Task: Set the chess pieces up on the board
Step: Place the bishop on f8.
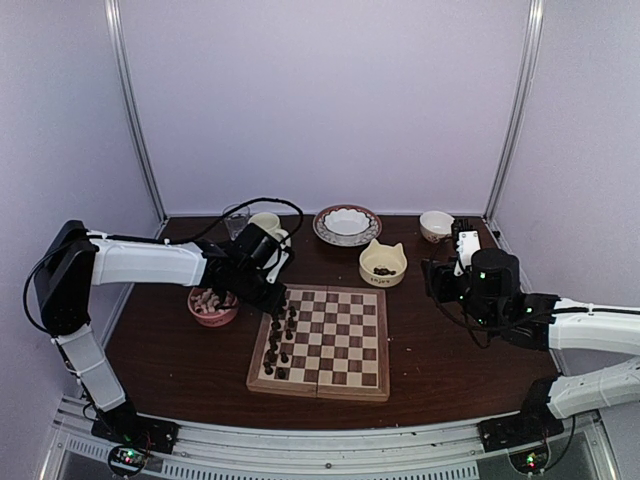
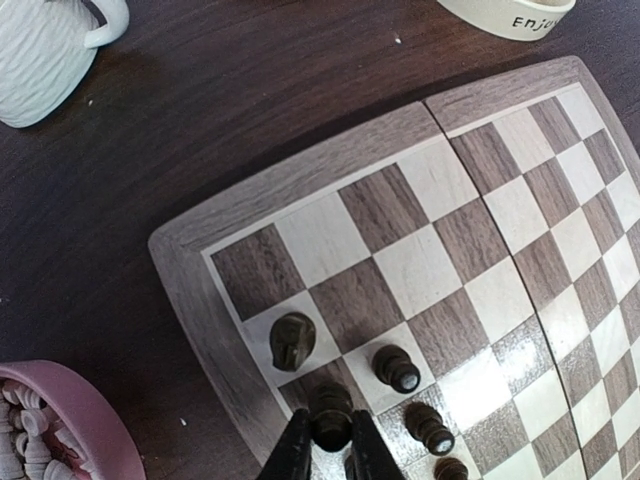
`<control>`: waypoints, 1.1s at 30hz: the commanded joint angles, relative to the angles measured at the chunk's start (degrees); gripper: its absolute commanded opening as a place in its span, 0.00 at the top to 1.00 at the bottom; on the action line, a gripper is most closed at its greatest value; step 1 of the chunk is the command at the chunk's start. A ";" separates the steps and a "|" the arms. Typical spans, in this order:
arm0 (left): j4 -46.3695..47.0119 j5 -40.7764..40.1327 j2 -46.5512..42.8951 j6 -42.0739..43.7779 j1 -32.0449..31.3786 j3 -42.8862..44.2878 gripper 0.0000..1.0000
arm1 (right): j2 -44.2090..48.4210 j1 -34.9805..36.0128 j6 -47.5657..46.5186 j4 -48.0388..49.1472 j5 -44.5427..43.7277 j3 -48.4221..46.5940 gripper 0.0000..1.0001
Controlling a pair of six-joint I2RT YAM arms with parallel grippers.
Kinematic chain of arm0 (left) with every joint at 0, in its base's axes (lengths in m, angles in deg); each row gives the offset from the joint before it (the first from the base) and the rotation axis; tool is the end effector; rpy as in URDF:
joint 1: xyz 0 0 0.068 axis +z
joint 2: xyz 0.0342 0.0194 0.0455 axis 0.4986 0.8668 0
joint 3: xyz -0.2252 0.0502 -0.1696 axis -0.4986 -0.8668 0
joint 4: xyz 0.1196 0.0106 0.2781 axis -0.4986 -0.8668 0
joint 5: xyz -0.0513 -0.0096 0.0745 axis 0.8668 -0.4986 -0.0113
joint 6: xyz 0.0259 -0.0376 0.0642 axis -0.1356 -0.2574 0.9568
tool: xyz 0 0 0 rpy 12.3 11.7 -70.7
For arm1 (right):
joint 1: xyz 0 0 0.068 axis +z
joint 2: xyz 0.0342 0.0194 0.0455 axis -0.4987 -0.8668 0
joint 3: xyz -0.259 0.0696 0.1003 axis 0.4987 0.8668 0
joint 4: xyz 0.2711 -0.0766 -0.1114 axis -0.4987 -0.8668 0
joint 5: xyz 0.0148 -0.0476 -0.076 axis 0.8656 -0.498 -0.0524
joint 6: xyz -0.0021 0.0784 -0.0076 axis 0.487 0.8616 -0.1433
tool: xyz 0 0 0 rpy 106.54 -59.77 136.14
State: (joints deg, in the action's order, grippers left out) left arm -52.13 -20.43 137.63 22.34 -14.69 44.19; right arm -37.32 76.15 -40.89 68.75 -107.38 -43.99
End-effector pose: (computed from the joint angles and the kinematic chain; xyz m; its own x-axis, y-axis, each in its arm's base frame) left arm 0.3011 -0.2911 0.1547 -0.7846 0.3030 -0.5409 0.4384 0.8880 -0.1385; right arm 0.2201 0.1874 0.2308 -0.3063 0.0589 -0.9501 -0.2893 0.9451 0.1518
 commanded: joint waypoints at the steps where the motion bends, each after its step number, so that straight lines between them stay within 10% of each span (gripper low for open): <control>1: -0.41 1.24 0.52 0.63 0.48 1.54 0.83 | 0.91 -0.26 0.00 0.21 0.32 0.36 0.34; 33: -0.75 1.46 -4.09 0.80 0.50 0.84 0.80 | 0.07 -0.27 -0.01 0.24 0.89 0.02 0.34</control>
State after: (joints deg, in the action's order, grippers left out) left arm -53.36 -19.60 137.22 22.41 -14.65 44.21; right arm -37.32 76.15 -40.87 68.75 -107.25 -43.99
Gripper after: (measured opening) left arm 0.195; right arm 0.664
